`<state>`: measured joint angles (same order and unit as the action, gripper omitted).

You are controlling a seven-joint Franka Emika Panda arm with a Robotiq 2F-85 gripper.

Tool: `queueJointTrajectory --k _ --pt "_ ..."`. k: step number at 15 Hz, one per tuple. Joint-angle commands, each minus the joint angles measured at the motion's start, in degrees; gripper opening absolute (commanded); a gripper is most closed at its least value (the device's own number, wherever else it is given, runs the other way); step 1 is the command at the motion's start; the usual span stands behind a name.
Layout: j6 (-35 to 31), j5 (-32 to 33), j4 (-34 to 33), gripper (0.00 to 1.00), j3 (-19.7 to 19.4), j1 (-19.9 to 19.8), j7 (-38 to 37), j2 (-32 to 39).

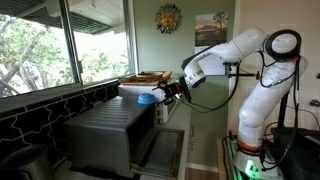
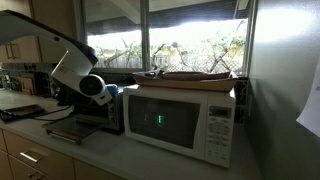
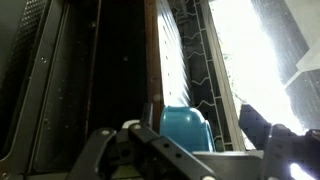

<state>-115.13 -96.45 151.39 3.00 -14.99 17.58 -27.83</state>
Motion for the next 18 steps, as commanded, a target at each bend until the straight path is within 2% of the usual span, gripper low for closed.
queueJointTrajectory --k 1,3,4,5,7,9,15,17,18 --pt "-2.7 -3.2 -0.6 0.68 -1.6 2.3 2.9 1.8" --pt "-3.4 -4.0 -0.6 0.68 -1.8 2.5 3.4 2.1" --pt "-3.8 -4.3 -0.6 0.62 -1.8 2.5 3.7 2.3" --pt "-4.1 -4.4 -0.6 0.68 -1.8 2.5 3.7 2.4" --pt "-4.6 -4.6 -0.7 0.92 -1.9 2.6 3.8 2.7" --pt "-4.7 -4.5 -0.8 1.0 -1.9 2.7 3.7 3.0" --pt "-4.8 -5.0 -1.8 0.96 -1.8 3.0 4.2 4.2" --pt "-5.3 -5.2 -2.4 0.91 -1.7 3.2 4.6 4.7" --pt "-5.5 -5.2 -2.6 0.82 -1.7 3.2 4.7 4.9"
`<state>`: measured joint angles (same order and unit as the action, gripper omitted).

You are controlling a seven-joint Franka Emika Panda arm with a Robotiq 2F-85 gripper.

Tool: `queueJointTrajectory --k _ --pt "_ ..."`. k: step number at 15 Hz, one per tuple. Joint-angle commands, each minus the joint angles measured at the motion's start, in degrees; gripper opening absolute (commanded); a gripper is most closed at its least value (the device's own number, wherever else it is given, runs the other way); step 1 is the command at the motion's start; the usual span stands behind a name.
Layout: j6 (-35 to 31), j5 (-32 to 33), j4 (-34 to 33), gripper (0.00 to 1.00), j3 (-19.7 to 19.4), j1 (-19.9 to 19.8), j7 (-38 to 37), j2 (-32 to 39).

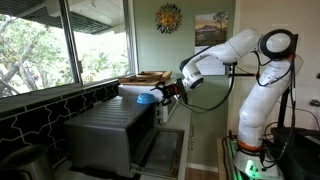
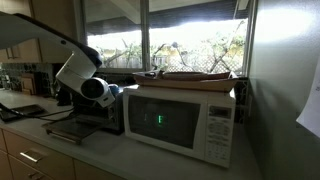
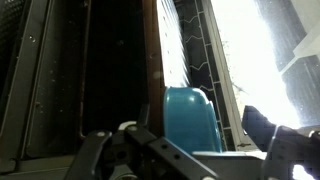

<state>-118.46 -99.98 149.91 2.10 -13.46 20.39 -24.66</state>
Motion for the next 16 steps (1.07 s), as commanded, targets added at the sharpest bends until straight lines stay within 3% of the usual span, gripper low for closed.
queueJointTrajectory --k 1,6,10,16 --pt "-2.4 -1.6 -1.2 0.69 -0.9 1.8 2.0 1.9" --pt "-2.8 0.0 -1.2 0.31 -1.4 2.0 1.2 2.6" --pt "-1.9 0.5 -0.6 0.28 -2.2 1.9 0.8 1.6" --pt "6.0 3.7 1.1 0.28 -5.6 1.4 0.7 -1.0"
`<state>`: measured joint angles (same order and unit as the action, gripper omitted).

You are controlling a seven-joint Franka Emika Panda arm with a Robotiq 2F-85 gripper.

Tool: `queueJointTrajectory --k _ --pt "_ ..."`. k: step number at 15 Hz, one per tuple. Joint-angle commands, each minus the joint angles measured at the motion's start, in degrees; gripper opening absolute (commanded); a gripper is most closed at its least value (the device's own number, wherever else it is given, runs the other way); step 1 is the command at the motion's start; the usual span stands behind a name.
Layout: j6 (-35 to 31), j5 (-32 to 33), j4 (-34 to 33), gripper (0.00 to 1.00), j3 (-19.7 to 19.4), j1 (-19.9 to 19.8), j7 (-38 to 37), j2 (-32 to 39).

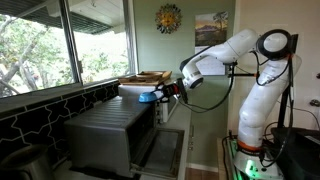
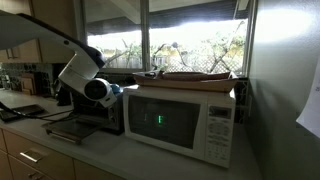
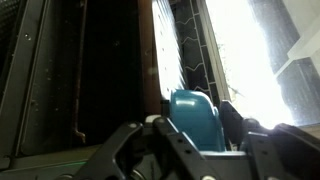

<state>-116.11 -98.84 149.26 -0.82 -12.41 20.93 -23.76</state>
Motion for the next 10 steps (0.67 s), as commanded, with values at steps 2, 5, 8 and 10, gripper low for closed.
queueJointTrajectory --k 2,5,8,10 --pt "6.8 3.9 2.2 0.28 -3.9 0.2 0.1 -2.4" --pt "10.4 5.0 2.6 0.28 -4.8 0.1 0.2 -3.1" --pt "12.6 6.5 2.8 0.28 -5.1 -0.2 0.0 -3.4" --pt "10.7 7.1 2.9 0.65 -4.5 -0.6 -0.6 -3.5"
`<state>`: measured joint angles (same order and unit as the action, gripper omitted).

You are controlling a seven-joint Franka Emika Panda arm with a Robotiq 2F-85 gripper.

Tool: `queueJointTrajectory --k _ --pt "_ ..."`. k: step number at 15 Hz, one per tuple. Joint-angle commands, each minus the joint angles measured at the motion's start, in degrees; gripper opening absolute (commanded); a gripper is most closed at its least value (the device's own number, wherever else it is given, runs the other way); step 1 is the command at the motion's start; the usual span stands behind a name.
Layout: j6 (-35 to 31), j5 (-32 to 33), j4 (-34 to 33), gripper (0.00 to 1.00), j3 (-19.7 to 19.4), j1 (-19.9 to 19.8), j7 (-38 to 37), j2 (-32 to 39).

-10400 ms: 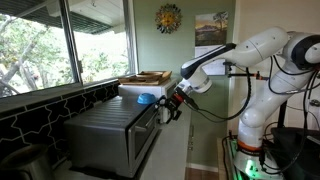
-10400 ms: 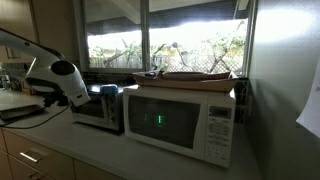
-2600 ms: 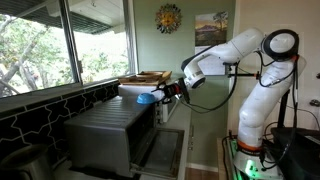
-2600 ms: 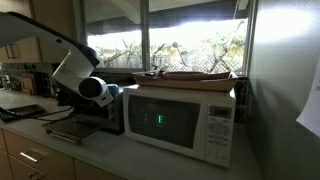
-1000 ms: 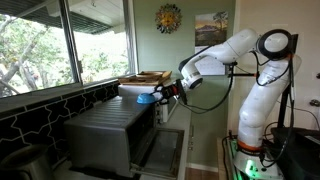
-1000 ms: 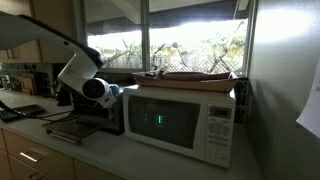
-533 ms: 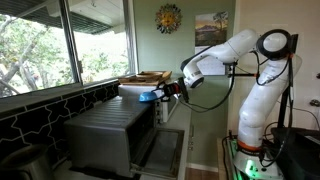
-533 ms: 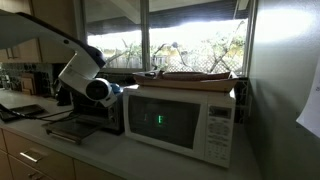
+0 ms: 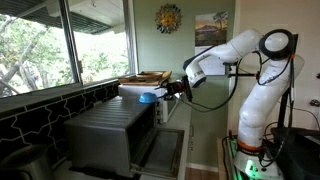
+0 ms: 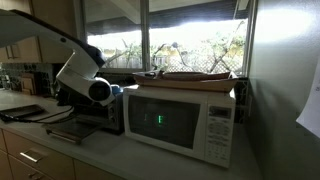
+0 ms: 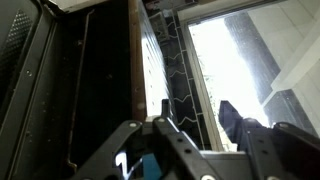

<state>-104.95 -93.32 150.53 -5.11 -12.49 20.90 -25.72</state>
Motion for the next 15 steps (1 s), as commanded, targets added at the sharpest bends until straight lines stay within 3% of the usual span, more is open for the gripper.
queueJointTrajectory --k 1,4,12,13,15 --pt "-1.1 1.7 1.6 0.79 -0.1 -0.6 -0.2 -1.5" --pt "-7.2 0.7 1.2 0.99 1.4 -0.9 0.2 -1.9" --pt "-19.8 -1.0 0.1 1.0 5.9 1.9 -1.0 -1.5" --pt "-21.0 -1.2 0.0 0.84 6.2 2.1 -1.2 -1.5" --pt "-23.0 -1.9 -0.2 0.65 6.5 2.6 -1.1 -1.5"
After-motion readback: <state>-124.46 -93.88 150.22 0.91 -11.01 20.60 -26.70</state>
